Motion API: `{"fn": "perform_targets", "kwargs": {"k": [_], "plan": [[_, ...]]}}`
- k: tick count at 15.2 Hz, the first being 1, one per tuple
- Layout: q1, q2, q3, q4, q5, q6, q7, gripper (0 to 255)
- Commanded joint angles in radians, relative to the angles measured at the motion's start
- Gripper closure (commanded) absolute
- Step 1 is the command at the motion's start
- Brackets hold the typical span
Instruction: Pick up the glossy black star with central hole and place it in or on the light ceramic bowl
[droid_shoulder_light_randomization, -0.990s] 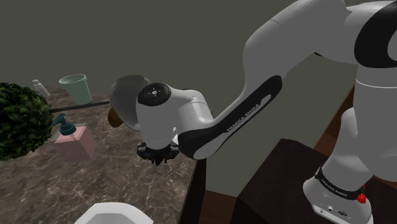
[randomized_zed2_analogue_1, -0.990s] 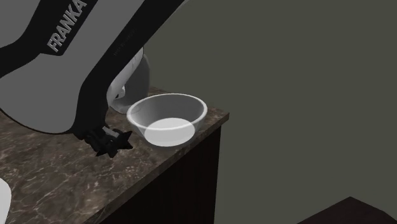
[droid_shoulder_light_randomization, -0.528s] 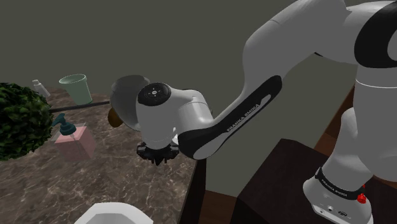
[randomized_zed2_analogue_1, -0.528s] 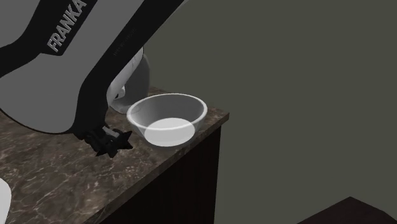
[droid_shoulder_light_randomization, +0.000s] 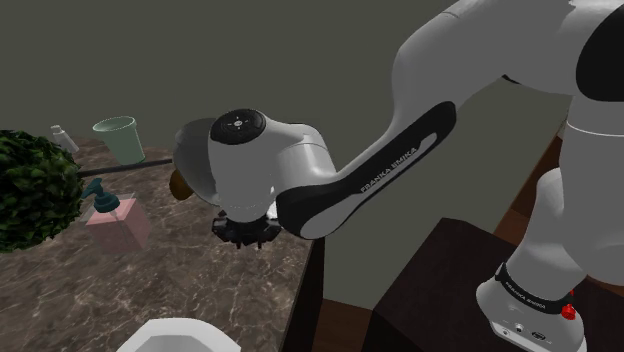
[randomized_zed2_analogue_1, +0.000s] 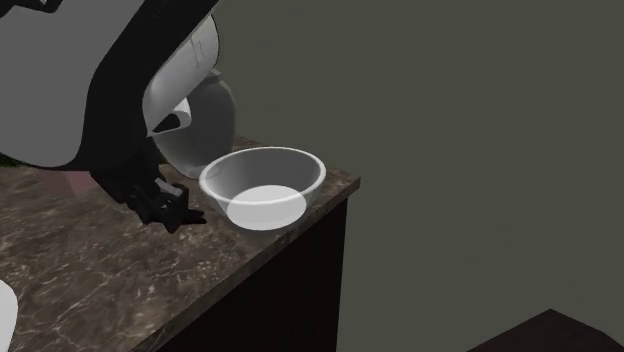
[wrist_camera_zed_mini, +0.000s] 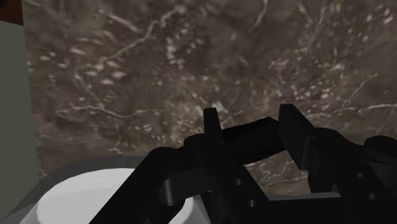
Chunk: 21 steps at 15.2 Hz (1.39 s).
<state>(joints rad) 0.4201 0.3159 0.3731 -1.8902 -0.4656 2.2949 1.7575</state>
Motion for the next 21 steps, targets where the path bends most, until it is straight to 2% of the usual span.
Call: {"fn": "perform_targets", "kwargs": {"k": [1,21], "plan": [[-0.004,-0.013,0.004,0.01,0.013,-0.02,-0.014,255],[-0.015,-0.107,0.032,0.155,0.107,-0.238,-0.115,255]]}}
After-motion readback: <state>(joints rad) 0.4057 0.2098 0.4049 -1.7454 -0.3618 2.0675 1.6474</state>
